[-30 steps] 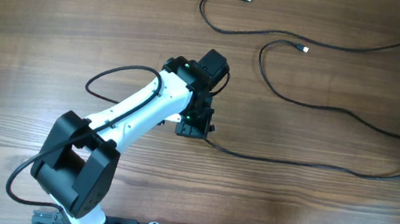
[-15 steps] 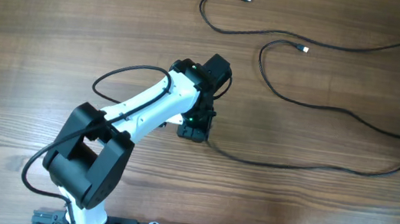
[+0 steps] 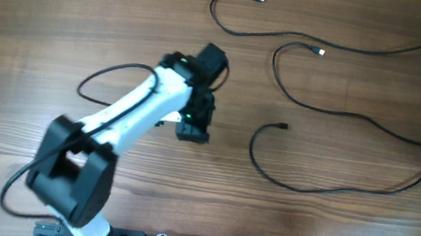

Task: Untangle cables

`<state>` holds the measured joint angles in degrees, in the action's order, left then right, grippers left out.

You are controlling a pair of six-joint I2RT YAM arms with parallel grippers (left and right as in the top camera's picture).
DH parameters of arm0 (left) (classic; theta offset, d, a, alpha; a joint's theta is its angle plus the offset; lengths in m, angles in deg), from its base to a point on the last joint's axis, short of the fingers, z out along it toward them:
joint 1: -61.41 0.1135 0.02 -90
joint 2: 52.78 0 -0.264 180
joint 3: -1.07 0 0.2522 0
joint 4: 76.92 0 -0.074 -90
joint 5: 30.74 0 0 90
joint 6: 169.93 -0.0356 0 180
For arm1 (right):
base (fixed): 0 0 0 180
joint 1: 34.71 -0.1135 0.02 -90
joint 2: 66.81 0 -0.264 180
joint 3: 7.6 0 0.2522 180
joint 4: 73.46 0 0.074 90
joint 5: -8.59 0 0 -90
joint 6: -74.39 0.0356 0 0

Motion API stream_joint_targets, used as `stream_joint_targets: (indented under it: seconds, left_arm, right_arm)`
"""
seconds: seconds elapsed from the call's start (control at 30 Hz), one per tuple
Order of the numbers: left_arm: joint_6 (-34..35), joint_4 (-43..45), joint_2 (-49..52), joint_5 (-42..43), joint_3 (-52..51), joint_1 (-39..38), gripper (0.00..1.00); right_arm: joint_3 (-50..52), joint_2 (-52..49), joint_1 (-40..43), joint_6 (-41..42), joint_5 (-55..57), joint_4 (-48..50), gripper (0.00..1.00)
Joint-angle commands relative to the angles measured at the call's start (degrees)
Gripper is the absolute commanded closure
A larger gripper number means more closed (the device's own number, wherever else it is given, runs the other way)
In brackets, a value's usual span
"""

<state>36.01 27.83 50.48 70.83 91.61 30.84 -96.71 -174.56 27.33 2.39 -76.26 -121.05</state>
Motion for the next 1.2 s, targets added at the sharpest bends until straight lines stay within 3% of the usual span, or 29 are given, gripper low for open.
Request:
stream_joint_targets:
  seconds: [0.0, 0.1, 0.23, 0.3, 0.4, 0.53, 0.7, 0.8, 0.97, 1.17]
  left_arm:
    - [1.2, -3.0, -5.3, -6.0, 0.2, 2.1, 0.38]
    - [1.2, -5.1, -8.3, -12.7, 0.2, 2.8, 0.36]
    - [-5.6, -4.9, -11.6, -24.4, 0.2, 3.3, 0.23]
    - [-11.3, -4.4, -12.5, -29.2, 0.3, 4.0, 0.18]
    - [-26.4, -2.3, -14.0, -34.3, 0.3, 5.3, 0.00]
    - [-45.5, 1.9, -16.7, -34.4, 0.4, 6.7, 0.00]
    - [-64.4, 5.5, -20.6, -36.2, 0.4, 8.5, 0.00]
    - [-69.1, 5.3, -22.5, -36.8, 0.4, 10.1, 0.00]
    - [-70.0, 4.7, -24.6, -36.7, 0.4, 14.1, 0.00]
    - [-84.0, 4.9, -24.6, -36.5, 0.4, 16.1, 0.00]
  right_arm:
    - [0.0, 4.9, 0.2, -2.4, -7.7, 0.2, 0.00]
    - [0.0, 8.8, 0.0, -4.2, -13.4, 0.6, 0.00]
    - [0.0, 14.6, -2.9, -6.1, -18.7, 1.0, 0.00]
    - [0.0, 16.8, -5.2, -7.5, -19.7, 0.7, 0.00]
    - [0.0, 21.2, -11.4, -10.5, -19.9, -0.1, 0.00]
    - [0.0, 26.2, -20.5, -13.6, -20.3, -2.4, 0.00]
    - [0.0, 30.9, -32.7, -15.0, -22.3, -5.8, 0.00]
    - [0.0, 32.5, -39.5, -15.1, -22.2, -7.4, 0.00]
    - [0.0, 33.5, -53.6, -15.0, -22.2, -10.4, 0.00]
    - [0.0, 33.4, -65.9, -15.0, -20.8, -11.0, 0.01]
